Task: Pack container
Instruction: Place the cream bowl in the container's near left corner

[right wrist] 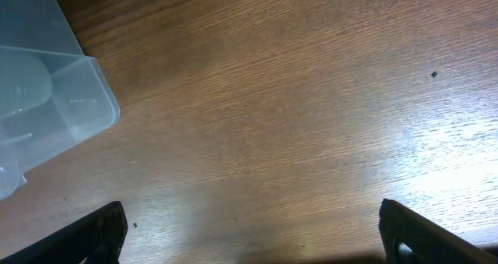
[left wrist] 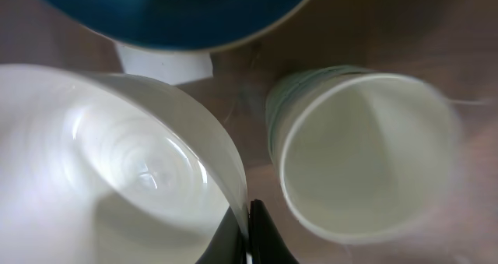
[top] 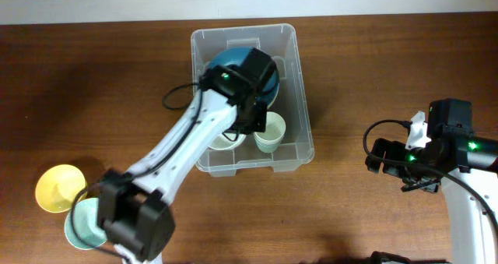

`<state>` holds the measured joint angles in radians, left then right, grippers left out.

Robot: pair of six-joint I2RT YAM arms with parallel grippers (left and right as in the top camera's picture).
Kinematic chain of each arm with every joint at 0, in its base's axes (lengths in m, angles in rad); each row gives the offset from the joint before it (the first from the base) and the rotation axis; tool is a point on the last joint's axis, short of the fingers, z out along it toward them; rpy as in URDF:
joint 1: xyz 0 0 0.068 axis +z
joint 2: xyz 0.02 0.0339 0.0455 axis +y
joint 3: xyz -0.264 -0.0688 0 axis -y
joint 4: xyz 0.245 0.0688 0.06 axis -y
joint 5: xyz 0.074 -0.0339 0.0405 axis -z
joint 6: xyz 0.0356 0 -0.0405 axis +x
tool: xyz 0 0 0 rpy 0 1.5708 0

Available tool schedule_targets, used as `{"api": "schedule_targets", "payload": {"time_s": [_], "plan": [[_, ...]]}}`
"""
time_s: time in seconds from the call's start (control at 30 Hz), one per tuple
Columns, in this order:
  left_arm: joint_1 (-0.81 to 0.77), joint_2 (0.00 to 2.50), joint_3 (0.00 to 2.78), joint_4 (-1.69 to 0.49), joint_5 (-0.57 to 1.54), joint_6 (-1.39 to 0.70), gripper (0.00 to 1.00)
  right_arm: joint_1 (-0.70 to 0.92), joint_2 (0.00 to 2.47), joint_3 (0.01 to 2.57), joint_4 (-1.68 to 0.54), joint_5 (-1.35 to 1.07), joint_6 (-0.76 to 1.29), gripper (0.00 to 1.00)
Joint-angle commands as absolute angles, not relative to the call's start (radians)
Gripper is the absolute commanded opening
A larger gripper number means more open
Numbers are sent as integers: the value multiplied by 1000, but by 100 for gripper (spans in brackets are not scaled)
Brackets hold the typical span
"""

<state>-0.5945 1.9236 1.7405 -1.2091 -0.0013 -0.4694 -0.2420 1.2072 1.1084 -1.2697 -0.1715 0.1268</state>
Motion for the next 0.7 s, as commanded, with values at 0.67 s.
{"api": "schedule_targets", "payload": {"time_s": [0.67], "plan": [[-324, 1588, 1771, -1330, -280, -553, 34, -235, 1203, 1106, -1267, -173, 120, 99]]}}
